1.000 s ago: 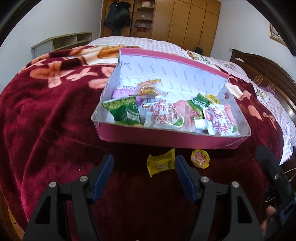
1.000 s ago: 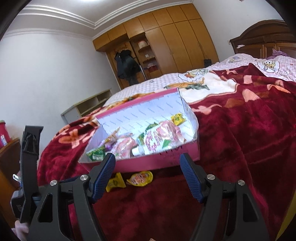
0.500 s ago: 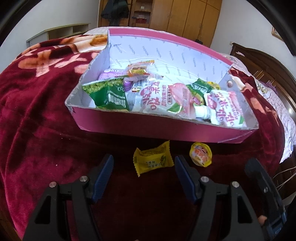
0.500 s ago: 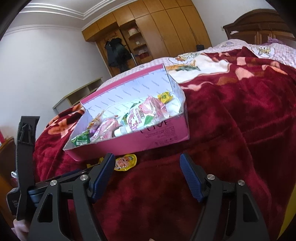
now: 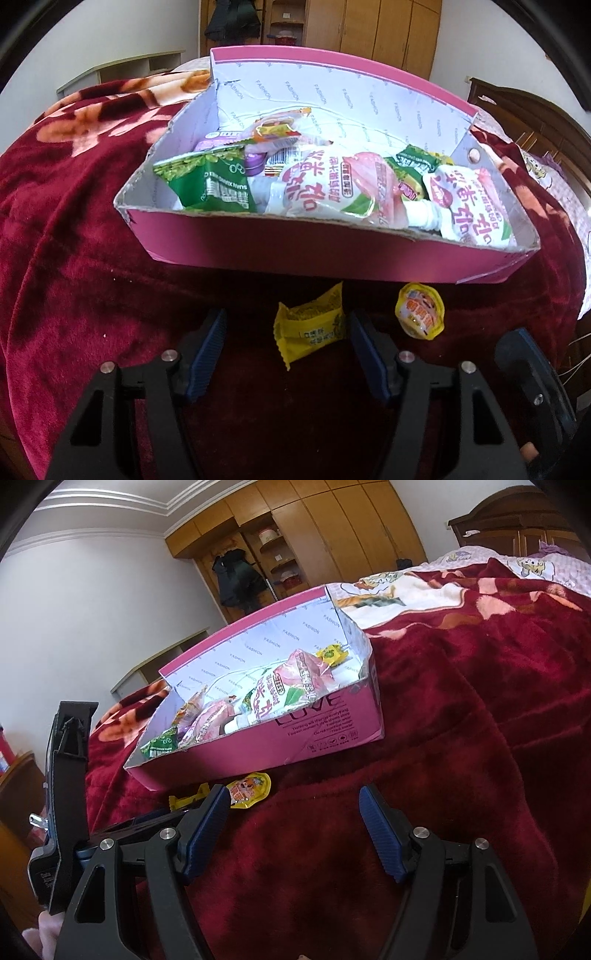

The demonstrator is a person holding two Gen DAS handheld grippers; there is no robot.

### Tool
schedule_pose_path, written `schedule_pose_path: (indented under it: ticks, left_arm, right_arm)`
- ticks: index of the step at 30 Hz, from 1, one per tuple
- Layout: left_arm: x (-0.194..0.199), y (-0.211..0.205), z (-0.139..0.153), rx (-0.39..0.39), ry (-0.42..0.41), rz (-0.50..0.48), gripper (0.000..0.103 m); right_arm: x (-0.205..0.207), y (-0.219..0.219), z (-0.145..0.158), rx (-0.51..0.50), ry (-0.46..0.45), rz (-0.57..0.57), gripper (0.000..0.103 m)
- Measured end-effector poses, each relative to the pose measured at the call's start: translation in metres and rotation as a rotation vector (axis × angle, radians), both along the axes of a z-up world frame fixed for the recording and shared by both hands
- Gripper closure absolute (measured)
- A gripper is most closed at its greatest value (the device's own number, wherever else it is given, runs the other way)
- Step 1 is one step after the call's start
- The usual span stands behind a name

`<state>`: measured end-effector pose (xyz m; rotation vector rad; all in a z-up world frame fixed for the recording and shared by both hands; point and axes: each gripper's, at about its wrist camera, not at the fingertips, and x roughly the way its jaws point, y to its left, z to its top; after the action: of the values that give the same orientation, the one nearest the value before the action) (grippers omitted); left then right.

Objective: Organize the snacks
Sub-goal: 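Move both tools to the blanket and grasp the yellow candy packet with the left tool, then grasp the orange jelly cup with the right tool while the left tool holds the yellow candy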

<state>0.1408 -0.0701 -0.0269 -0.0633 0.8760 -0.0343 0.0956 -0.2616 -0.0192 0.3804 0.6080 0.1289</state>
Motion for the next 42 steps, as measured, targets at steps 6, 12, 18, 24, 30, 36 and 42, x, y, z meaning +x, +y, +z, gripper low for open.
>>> schedule_pose_path:
  ticks: [6,12,18,24,30,36,42]
  left_arm:
    - [-0.003,-0.004,0.000,0.029,-0.008,-0.014,0.047]
    - [-0.008,-0.004,0.000,0.041,-0.020,-0.029,0.064]
    - [-0.019,0.000,0.007,0.031,-0.043,-0.069,0.074]
    - [-0.025,0.023,0.018,0.036,-0.094,-0.038,0.074]
    - [-0.022,0.051,0.015,0.015,-0.092,0.018,0.074]
    - [-0.018,0.065,0.006,-0.040,-0.068,0.032,0.074]
    - [-0.017,0.071,0.001,-0.070,-0.067,0.029,0.073]
  right_arm:
    - [0.000,0.000,-0.002,0.005,0.003,0.007,0.029]
    - [0.003,0.004,-0.003,-0.018,0.020,0.014,0.029]
    - [0.006,0.004,-0.008,-0.021,0.040,0.013,0.029]
    - [0.006,0.011,-0.006,-0.060,0.051,0.006,0.029]
    - [0.003,0.019,0.002,-0.096,0.040,0.004,0.029]
    - [0.011,0.036,0.010,-0.093,0.047,0.058,0.029]
    - [0.028,0.058,0.011,-0.143,0.057,0.087,0.029]
